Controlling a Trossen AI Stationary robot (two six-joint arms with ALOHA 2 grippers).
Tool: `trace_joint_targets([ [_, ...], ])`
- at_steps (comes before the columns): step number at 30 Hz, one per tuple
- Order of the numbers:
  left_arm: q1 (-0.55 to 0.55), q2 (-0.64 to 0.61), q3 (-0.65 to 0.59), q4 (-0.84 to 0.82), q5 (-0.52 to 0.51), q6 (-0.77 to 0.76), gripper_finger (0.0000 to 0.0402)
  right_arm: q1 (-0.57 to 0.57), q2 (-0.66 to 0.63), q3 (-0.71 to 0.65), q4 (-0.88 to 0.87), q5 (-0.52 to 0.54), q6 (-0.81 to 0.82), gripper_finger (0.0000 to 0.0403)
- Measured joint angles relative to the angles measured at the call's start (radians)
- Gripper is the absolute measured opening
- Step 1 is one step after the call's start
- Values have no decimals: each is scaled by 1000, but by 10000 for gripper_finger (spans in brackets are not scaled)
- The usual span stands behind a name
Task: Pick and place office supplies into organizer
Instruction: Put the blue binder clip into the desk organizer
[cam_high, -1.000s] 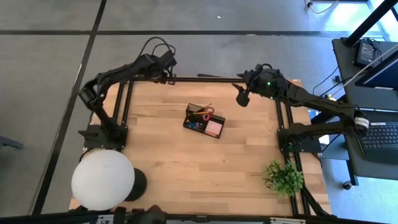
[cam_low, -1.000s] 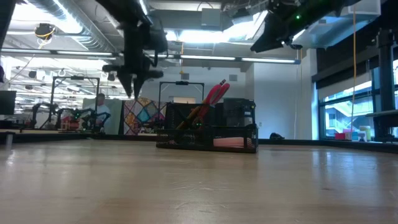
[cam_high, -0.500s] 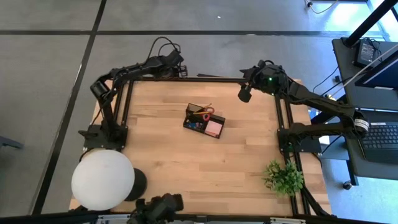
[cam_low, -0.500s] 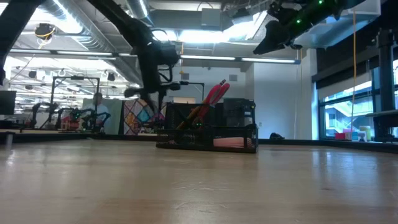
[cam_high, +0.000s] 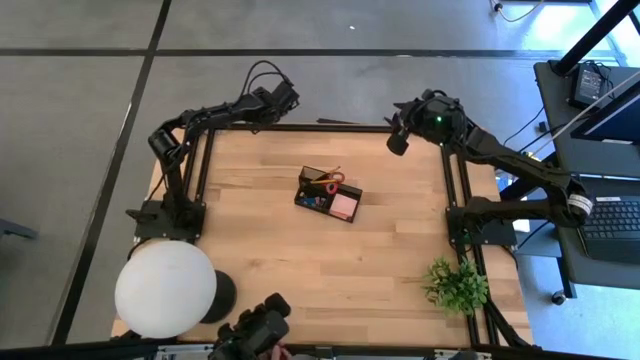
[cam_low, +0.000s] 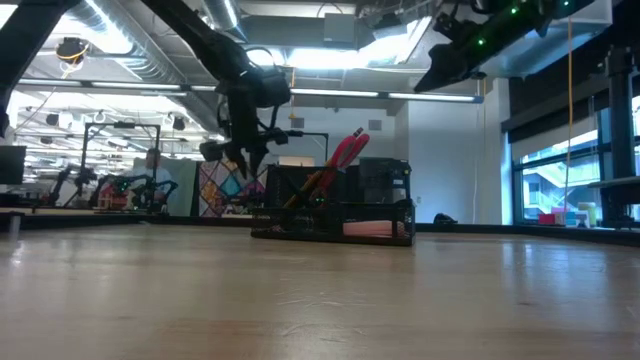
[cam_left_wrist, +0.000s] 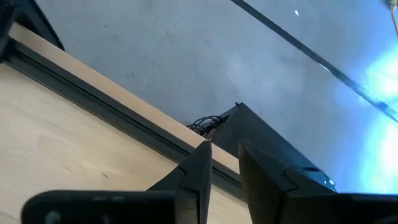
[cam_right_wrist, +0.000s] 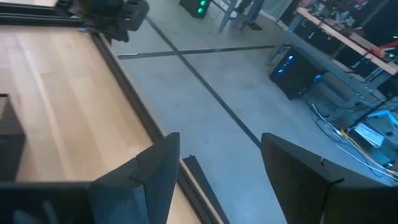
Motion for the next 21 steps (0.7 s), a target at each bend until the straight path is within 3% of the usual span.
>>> trace_joint_targets([
  [7,-3,0,0,0,-11,-124,78,-45,0,0,14,0,0,228],
  [15,-4,0,0,0,53,-56,77,-56,0,0,17,0,0,228],
  [21,-4,0,0,23,65,-212,80,-56,0,0,43,0,0,228],
])
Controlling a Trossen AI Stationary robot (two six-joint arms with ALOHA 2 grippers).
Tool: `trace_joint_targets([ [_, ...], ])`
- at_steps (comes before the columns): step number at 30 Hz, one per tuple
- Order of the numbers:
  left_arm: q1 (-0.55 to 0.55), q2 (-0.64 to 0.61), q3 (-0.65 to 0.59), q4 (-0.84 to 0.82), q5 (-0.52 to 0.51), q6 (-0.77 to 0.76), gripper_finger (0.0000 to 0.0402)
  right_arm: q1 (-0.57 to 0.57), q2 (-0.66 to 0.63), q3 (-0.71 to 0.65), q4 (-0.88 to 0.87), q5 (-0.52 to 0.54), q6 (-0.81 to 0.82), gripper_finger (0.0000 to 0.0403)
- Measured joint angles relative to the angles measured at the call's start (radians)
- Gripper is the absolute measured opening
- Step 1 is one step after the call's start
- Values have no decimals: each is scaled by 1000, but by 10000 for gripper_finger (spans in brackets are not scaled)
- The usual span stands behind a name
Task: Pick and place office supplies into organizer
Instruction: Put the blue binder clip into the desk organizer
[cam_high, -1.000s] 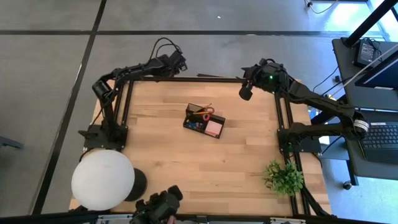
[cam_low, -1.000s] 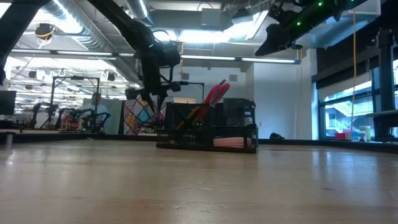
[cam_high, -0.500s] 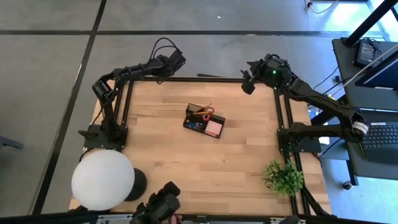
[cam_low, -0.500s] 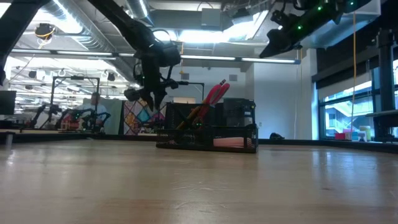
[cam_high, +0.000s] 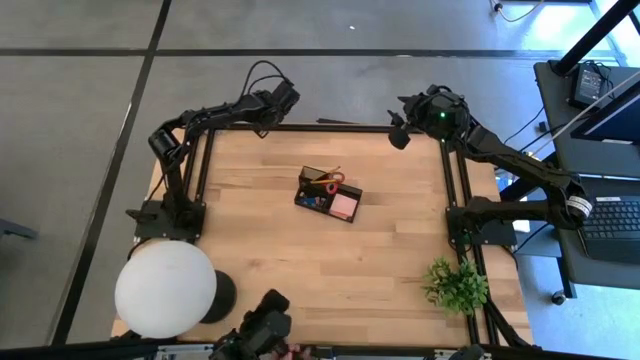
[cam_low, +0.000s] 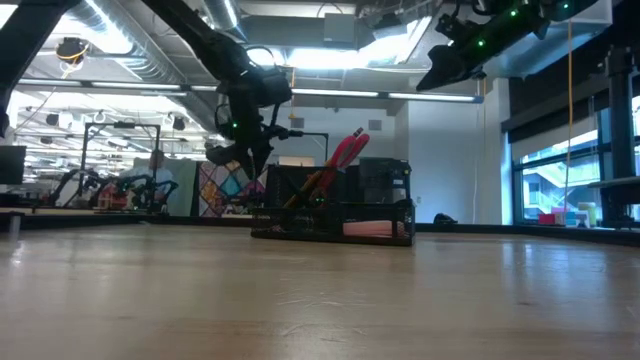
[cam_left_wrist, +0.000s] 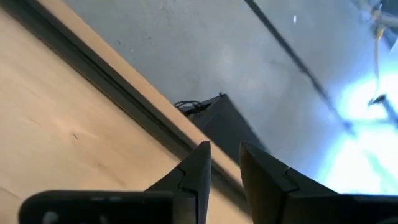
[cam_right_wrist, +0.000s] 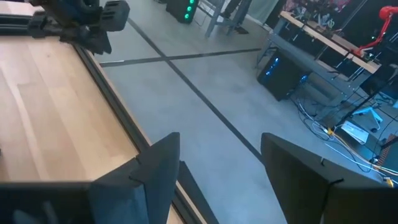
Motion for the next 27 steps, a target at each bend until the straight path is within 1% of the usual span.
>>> trace_joint_targets([
  [1,0,0,0,11,-11,-36,81,0,0,0,4,0,0,228],
  [3,0,0,0,21,-59,-161,81,0,0,0,11,0,0,228],
  [6,1,0,0,4,-177,-344,81,0,0,0,15,0,1,228],
  [10,10,0,0,1,-328,-411,81,0,0,0,22,0,3,228],
  [14,19,0,0,-6,-443,-545,81,0,0,0,63,0,3,228],
  [19,36,12,0,-96,-425,-743,81,0,0,0,91,0,3,228],
  [21,47,34,0,-139,-400,-833,81,-2,0,0,94,0,3,228],
  [25,67,75,-1,-145,-315,-917,81,-19,0,0,94,0,3,228],
  [27,70,98,-1,-151,-303,-960,81,-31,0,0,94,0,4,228],
])
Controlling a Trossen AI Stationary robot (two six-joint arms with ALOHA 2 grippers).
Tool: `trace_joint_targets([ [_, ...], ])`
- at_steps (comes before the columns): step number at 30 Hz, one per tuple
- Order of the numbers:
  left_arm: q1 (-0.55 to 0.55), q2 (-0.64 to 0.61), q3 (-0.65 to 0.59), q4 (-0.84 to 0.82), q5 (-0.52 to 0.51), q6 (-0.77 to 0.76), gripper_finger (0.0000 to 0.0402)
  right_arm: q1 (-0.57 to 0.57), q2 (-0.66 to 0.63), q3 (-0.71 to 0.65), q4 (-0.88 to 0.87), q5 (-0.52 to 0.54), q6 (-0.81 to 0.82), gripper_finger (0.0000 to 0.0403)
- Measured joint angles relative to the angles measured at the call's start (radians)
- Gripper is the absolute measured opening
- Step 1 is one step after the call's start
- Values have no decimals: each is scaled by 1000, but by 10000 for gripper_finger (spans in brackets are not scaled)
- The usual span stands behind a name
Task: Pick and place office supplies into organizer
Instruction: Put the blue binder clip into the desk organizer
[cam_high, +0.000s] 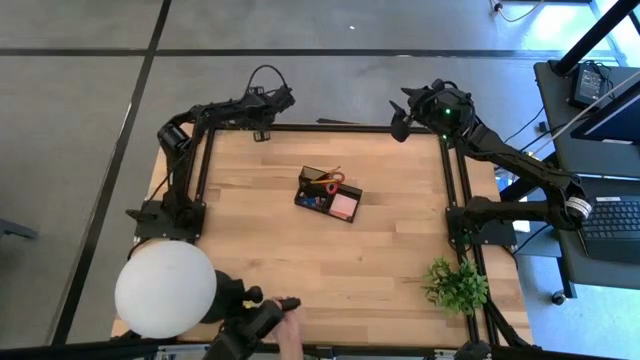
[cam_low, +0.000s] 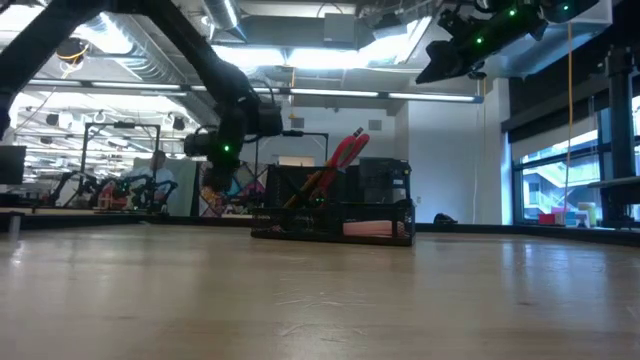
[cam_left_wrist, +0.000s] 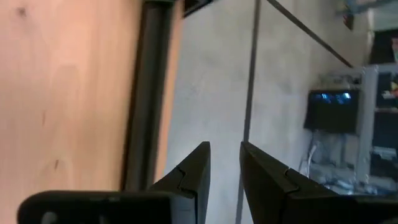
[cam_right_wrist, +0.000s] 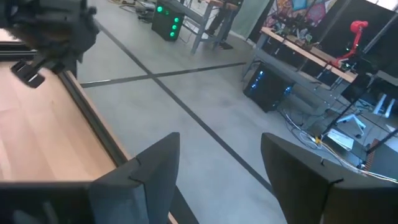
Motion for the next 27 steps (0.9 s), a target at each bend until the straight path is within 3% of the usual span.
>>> trace_joint_targets([
  [5,-1,38,0,-77,-15,-155,81,-25,0,0,8,0,27,228],
  [13,-1,37,0,-162,-129,-206,81,-52,0,0,17,0,25,228],
  [27,1,35,1,-319,-102,-278,81,-73,0,0,23,0,25,228],
])
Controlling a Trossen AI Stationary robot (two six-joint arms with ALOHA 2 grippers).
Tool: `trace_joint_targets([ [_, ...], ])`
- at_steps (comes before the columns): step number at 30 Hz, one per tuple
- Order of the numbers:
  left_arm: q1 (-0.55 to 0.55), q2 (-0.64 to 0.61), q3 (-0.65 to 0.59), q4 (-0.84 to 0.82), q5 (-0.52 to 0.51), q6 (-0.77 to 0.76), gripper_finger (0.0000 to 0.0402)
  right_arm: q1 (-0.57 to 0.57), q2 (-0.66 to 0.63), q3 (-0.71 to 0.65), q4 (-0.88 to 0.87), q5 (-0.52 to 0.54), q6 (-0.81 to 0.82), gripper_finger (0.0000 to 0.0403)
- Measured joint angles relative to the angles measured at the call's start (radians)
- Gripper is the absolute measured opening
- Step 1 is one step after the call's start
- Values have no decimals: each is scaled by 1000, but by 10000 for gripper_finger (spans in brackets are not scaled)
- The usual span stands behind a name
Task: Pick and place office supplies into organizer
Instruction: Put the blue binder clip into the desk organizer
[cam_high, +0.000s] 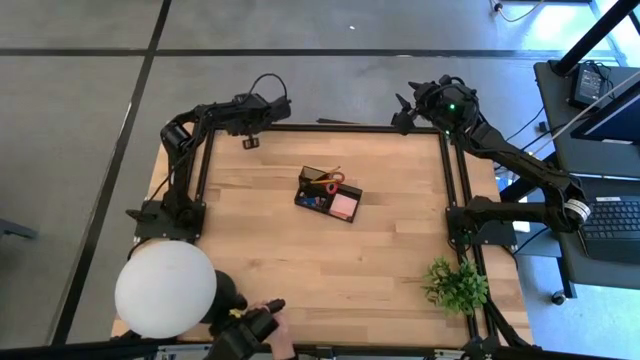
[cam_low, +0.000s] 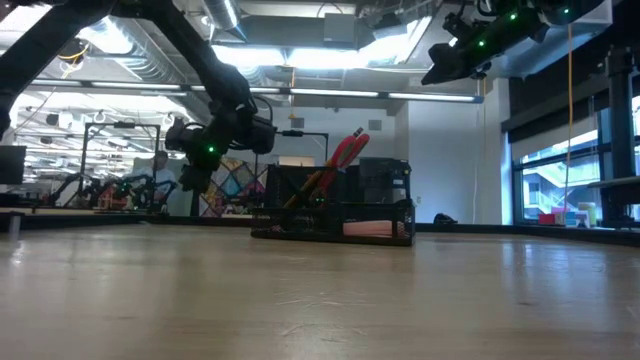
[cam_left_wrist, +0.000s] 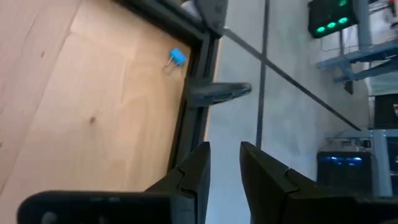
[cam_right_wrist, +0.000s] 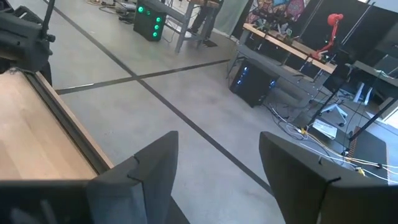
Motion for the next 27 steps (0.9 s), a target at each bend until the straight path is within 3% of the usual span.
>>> trace_joint_targets([
  [9,-39,-1,0,-129,-82,10,81,0,0,0,7,0,1,228],
  [17,-87,-1,0,-186,-281,68,81,0,1,0,13,0,2,228],
  [27,-89,-1,0,-180,-249,49,81,-7,42,0,62,0,72,228],
])
